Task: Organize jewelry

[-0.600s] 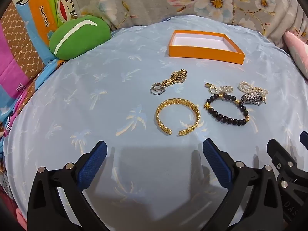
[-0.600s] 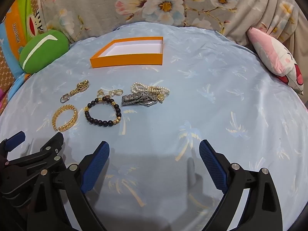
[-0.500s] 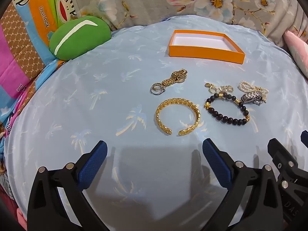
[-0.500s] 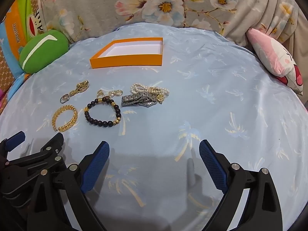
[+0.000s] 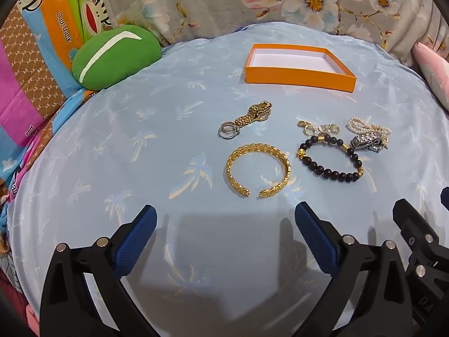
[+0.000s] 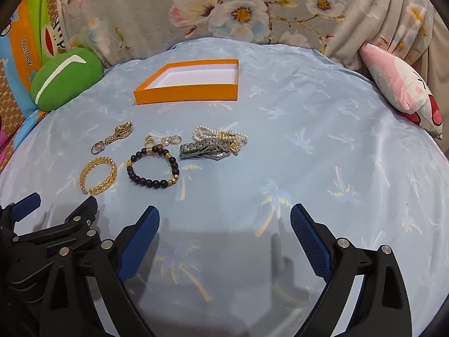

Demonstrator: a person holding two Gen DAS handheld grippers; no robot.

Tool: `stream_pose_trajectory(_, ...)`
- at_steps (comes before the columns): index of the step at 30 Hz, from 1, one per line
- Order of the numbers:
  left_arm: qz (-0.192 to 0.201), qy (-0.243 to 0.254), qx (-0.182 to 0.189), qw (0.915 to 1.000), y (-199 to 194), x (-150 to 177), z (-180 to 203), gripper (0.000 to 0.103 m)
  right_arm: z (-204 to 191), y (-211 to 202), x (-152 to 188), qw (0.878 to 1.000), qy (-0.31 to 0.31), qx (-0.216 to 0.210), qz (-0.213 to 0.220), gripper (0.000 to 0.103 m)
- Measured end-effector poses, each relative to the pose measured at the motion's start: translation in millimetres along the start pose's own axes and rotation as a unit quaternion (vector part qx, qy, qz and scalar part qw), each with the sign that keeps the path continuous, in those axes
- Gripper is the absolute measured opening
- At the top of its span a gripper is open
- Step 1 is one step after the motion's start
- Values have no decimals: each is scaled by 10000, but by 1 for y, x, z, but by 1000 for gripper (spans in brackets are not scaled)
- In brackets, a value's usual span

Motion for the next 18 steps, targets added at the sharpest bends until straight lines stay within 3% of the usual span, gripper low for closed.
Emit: stream_pose_trajectory(18,20,27,45,10000,-2,-2,-1,96,0,-4,0,9999,26,-79,105,93)
Point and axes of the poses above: each gripper's, at about its wrist camera, not at the fingertips, and y roughly the way its jaws point, z to its right, x to its underside, the point moved 3 cm from there along y, roughly the way its jaws point, and after that the axes turned 2 degrees about -y, right-handed, at the moved point
